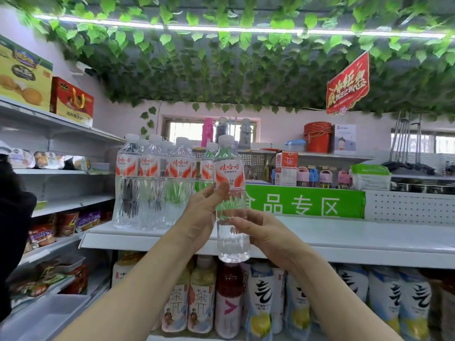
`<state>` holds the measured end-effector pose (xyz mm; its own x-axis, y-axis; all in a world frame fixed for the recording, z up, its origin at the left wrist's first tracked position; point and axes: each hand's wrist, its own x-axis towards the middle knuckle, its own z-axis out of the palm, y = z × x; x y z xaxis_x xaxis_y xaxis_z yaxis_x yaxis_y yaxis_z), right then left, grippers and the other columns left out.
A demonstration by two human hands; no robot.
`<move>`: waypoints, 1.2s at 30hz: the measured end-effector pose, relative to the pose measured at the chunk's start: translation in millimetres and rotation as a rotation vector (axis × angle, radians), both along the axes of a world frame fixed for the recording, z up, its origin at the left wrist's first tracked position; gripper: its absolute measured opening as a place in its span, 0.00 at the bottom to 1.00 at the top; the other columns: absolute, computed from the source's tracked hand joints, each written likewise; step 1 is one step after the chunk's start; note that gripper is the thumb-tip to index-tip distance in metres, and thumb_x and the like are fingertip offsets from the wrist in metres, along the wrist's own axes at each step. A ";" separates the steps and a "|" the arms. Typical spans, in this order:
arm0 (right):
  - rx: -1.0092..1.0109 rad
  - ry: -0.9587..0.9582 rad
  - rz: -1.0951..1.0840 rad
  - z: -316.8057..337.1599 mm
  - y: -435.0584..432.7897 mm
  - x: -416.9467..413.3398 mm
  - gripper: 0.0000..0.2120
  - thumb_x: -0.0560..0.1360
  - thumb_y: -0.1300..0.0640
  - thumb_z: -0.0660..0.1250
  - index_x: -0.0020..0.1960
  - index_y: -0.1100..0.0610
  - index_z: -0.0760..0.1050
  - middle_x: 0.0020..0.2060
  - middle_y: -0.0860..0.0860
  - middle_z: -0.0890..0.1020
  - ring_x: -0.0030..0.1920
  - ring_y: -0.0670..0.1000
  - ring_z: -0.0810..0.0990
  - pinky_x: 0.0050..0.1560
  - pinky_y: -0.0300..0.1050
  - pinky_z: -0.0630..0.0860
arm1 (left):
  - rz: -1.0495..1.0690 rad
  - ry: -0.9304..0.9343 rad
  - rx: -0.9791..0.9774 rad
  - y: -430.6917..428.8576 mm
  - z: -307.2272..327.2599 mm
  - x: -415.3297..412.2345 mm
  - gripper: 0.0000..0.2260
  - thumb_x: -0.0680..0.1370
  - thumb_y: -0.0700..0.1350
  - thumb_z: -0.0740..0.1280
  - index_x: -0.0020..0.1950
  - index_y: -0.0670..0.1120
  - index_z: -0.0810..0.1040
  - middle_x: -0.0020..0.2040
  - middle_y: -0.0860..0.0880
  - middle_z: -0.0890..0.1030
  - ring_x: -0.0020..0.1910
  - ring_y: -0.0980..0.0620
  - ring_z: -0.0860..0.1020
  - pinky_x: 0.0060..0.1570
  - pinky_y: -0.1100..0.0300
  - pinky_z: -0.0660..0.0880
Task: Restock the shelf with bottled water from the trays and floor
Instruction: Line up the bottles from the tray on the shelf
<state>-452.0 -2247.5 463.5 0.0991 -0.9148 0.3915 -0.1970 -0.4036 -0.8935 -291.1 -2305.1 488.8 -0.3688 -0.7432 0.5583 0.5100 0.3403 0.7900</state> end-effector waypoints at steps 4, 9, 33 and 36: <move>-0.023 -0.057 -0.021 6.6 -8.8 -5.9 0.21 0.65 0.50 0.76 0.55 0.56 0.83 0.48 0.49 0.86 0.43 0.41 0.81 0.49 0.39 0.75 | -0.014 -0.050 -0.013 -7.3 2.2 -8.6 0.21 0.78 0.55 0.68 0.66 0.45 0.79 0.64 0.47 0.82 0.67 0.45 0.76 0.69 0.45 0.69; -0.089 -0.088 -0.087 29.3 -27.0 -22.4 0.28 0.64 0.51 0.77 0.60 0.63 0.81 0.57 0.61 0.84 0.52 0.51 0.80 0.56 0.48 0.71 | 0.095 -0.107 -0.047 -15.4 14.8 -11.5 0.31 0.74 0.63 0.69 0.74 0.51 0.71 0.70 0.51 0.77 0.70 0.49 0.73 0.73 0.46 0.65; 0.095 0.015 -0.184 34.8 -142.1 -36.5 0.12 0.73 0.57 0.77 0.54 0.53 0.79 0.50 0.46 0.84 0.54 0.48 0.81 0.53 0.46 0.75 | 0.442 -0.576 0.038 -66.5 -19.1 -16.2 0.30 0.81 0.64 0.56 0.81 0.62 0.49 0.82 0.55 0.51 0.80 0.48 0.54 0.75 0.47 0.56; 0.087 0.019 -0.182 33.5 -147.6 -37.7 0.11 0.73 0.56 0.78 0.53 0.52 0.79 0.51 0.47 0.84 0.54 0.48 0.81 0.53 0.46 0.74 | 0.454 -0.592 0.041 -69.8 -19.6 -16.8 0.31 0.81 0.65 0.56 0.81 0.63 0.47 0.82 0.54 0.51 0.80 0.48 0.54 0.75 0.47 0.56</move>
